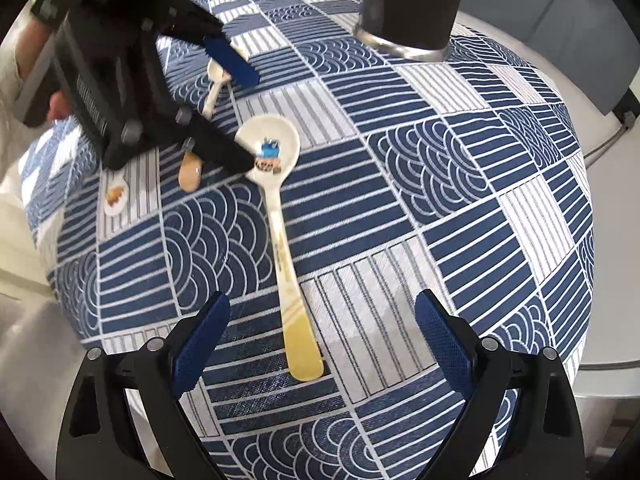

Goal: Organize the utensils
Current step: 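Close the right tool on the handle of a white cartoon spoon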

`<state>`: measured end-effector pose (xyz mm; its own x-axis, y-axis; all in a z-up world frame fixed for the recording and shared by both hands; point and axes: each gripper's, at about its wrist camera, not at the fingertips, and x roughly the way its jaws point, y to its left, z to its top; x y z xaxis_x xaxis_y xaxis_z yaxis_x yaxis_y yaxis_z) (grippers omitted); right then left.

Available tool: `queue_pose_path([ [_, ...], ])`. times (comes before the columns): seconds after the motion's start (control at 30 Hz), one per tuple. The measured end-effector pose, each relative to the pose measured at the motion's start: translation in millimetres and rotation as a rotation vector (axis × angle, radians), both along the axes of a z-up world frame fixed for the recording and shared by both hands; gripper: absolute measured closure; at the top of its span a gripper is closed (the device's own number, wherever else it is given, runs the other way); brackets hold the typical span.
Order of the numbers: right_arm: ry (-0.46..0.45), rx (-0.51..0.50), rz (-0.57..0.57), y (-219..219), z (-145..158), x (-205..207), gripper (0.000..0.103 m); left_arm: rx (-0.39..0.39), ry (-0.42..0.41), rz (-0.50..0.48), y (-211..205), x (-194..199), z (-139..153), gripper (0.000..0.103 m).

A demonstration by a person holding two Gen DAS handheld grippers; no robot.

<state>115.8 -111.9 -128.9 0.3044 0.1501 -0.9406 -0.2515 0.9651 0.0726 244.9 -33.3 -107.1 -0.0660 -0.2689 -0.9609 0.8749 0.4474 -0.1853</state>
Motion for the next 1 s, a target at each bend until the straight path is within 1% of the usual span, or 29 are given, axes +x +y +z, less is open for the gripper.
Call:
queue_pose_path([
  [0.03,-0.001,-0.007,-0.002,2.1,-0.9,-0.7,0.015,-0.001,0.008,0.007,0.5,1.2,0.0,0.021],
  [0.1,-0.002,-0.020,0.001,4.9,-2.1,-1.1,0.019,-0.002,0.023,0.016,0.6,2.9,0.7,0.022],
  [0.13,-0.004,-0.009,0.001,5.6,-0.6,-1.2,0.026,-0.004,0.028,0.011,0.6,2.4,1.2,0.024],
  [0.17,-0.009,-0.007,0.000,6.0,1.6,-1.1,0.037,-0.006,0.027,0.001,0.5,1.1,2.7,0.027],
  [0.2,-0.011,-0.004,-0.001,5.8,3.1,-1.2,0.044,-0.007,0.030,-0.010,0.9,-0.6,4.2,0.039],
  [0.23,-0.011,0.000,-0.004,5.7,5.8,-0.4,0.060,-0.008,0.039,-0.019,0.3,-2.7,4.9,0.050],
  [0.27,-0.009,0.002,-0.008,5.4,7.1,0.8,0.077,-0.005,0.046,-0.027,0.0,-4.0,5.0,0.055],
  [0.3,-0.006,0.004,-0.011,4.9,7.8,2.1,0.082,-0.003,0.049,-0.035,-3.0,-6.9,3.6,0.066],
  [0.33,-0.003,0.001,-0.011,5.2,8.4,3.3,0.087,0.002,0.057,-0.051,-3.7,-9.7,3.1,0.083],
  [0.37,-0.001,0.000,-0.005,6.0,8.7,4.4,0.087,0.005,0.070,-0.057,-3.9,-11.3,2.5,0.086],
  [0.53,0.002,-0.052,0.022,12.5,8.5,2.8,0.088,0.007,0.070,-0.040,-3.2,-9.7,2.4,0.089],
  [0.6,0.002,-0.045,0.026,12.9,8.1,3.4,0.088,0.007,0.063,-0.041,-2.2,-9.0,4.5,0.090],
  [0.77,-0.013,-0.044,0.033,14.9,14.3,6.7,0.089,-0.003,0.051,-0.025,3.2,-3.5,14.8,0.091],
  [1.0,-0.046,-0.053,0.070,24.1,30.5,22.2,0.088,-0.016,0.008,0.020,21.1,6.8,34.7,0.091],
])
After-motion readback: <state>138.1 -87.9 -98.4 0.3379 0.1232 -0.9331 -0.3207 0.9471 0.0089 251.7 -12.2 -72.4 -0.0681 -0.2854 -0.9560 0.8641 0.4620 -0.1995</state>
